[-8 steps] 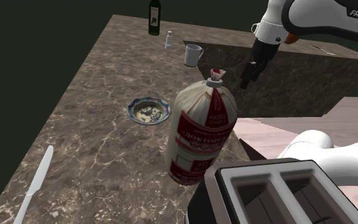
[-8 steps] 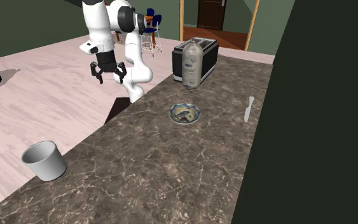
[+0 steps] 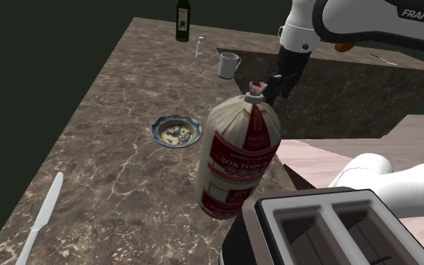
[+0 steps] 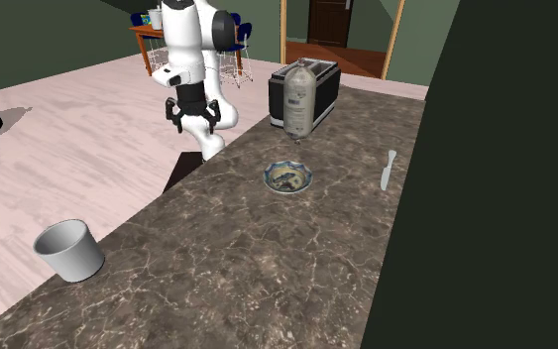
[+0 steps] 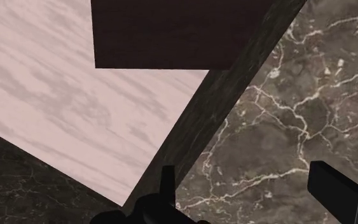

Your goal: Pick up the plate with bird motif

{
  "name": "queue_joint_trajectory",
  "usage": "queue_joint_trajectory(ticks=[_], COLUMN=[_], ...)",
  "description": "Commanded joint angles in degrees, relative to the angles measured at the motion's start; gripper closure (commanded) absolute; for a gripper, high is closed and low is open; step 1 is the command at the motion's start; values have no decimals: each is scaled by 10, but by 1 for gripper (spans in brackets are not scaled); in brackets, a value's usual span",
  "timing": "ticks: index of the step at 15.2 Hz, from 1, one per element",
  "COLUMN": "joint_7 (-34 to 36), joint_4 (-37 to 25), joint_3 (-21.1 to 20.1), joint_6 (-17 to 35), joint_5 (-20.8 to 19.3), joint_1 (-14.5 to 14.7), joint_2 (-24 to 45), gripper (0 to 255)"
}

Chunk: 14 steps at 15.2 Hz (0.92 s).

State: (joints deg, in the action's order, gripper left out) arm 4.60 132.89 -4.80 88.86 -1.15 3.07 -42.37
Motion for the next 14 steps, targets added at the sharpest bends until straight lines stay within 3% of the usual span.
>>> queue_joint_trajectory(ticks=[1,8,14], joint_7=[40,166,282], joint_4=[-12,-90,-188], joint_3=[-32,-129,-210], joint_6=[6,19,21], joint_5=[14,37,23], joint_1=[5,12,11], joint_2=[22,124,241], gripper=[0,0,0])
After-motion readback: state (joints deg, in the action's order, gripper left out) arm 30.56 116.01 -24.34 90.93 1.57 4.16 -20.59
